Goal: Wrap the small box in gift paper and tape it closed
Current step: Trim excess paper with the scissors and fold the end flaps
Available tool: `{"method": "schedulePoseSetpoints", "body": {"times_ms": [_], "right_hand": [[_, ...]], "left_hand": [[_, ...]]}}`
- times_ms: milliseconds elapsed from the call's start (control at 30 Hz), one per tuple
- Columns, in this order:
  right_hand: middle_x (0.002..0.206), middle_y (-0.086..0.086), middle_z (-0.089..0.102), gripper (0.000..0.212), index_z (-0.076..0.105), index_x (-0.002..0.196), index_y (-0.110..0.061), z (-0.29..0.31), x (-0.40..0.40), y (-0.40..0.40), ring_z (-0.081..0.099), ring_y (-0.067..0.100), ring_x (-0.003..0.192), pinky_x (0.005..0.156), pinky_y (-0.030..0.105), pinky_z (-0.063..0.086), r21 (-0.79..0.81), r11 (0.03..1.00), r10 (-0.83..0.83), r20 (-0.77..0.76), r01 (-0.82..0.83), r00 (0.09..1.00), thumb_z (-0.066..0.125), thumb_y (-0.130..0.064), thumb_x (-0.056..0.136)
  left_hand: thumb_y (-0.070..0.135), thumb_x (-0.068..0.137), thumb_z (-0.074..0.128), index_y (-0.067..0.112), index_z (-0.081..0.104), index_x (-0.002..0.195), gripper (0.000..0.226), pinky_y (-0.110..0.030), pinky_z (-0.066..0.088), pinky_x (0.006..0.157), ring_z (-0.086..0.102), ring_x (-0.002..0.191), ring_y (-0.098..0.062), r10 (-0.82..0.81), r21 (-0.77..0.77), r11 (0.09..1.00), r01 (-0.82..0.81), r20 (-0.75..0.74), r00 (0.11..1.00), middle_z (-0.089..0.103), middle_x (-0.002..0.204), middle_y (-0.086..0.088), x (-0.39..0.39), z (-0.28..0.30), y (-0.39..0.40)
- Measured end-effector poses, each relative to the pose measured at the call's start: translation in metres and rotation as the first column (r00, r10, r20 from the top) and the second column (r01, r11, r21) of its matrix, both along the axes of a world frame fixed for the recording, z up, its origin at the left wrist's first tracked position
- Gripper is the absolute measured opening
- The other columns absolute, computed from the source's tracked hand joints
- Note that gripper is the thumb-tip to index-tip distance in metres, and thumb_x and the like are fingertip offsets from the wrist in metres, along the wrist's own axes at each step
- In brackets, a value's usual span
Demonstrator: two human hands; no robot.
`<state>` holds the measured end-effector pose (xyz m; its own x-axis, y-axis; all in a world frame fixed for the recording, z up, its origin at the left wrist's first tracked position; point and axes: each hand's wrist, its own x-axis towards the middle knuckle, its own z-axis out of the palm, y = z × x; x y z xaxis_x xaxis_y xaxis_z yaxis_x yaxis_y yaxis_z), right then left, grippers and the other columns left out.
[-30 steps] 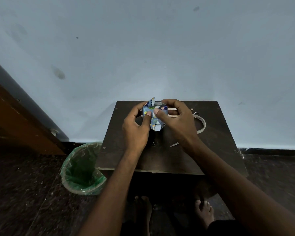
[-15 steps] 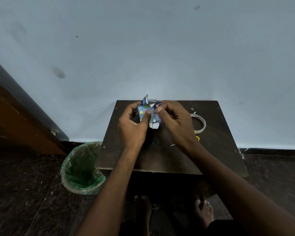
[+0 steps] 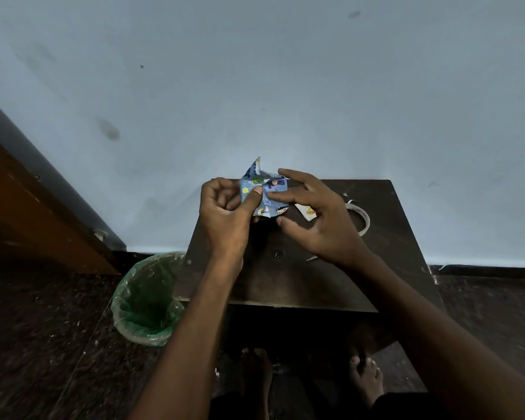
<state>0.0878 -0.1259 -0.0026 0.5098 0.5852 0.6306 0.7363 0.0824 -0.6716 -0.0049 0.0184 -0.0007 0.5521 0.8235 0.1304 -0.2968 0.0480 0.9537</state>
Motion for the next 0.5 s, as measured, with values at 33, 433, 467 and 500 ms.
{"method": "schedulePoseSetpoints", "body": {"times_ms": [33,433,467,500], "right_hand": [[0.146,0.010,0.059,0.044,0.078,0.121,-0.013,-0.001,0.000,0.000,0.058,0.017,0.136,0.109,0.047,0.049,-0.015,1.000,0.002,0.015,-0.002,1.000,0.086,-0.010,0.078],[0.127,0.007,0.072,0.021,0.083,0.095,-0.012,0.002,0.004,0.007,0.064,0.011,0.128,0.104,0.037,0.053,0.159,0.980,-0.065,-0.305,0.118,0.950,0.082,0.004,0.082],[0.125,0.006,0.073,0.021,0.082,0.095,-0.015,0.002,0.004,0.007,0.064,0.012,0.128,0.104,0.037,0.054,0.163,0.981,-0.048,-0.312,0.104,0.949,0.082,0.003,0.083],[0.122,0.004,0.074,0.021,0.082,0.094,-0.017,0.002,0.004,0.007,0.064,0.013,0.129,0.102,0.036,0.054,0.167,0.982,-0.033,-0.311,0.089,0.950,0.081,0.002,0.084]], "left_hand": [[-0.006,0.089,0.079,0.008,0.052,0.102,0.032,-0.028,0.057,0.060,0.077,0.084,-0.019,-0.008,0.005,1.000,0.008,0.002,1.000,0.078,0.098,-0.012,-0.001,0.001,0.000],[0.049,0.080,0.087,0.033,0.080,0.110,0.035,-0.051,0.059,0.073,0.067,0.095,-0.036,-0.100,0.587,0.795,0.155,-0.125,0.987,0.076,0.125,0.009,-0.013,-0.007,0.013],[0.044,0.081,0.087,0.032,0.081,0.108,0.030,-0.052,0.057,0.071,0.067,0.095,-0.036,-0.069,0.591,0.799,0.110,-0.092,0.993,0.075,0.128,0.008,-0.010,-0.009,0.012],[0.041,0.083,0.085,0.031,0.082,0.107,0.025,-0.054,0.057,0.071,0.067,0.098,-0.036,-0.051,0.578,0.813,0.076,-0.060,0.997,0.075,0.131,0.008,-0.007,-0.010,0.010]]}}
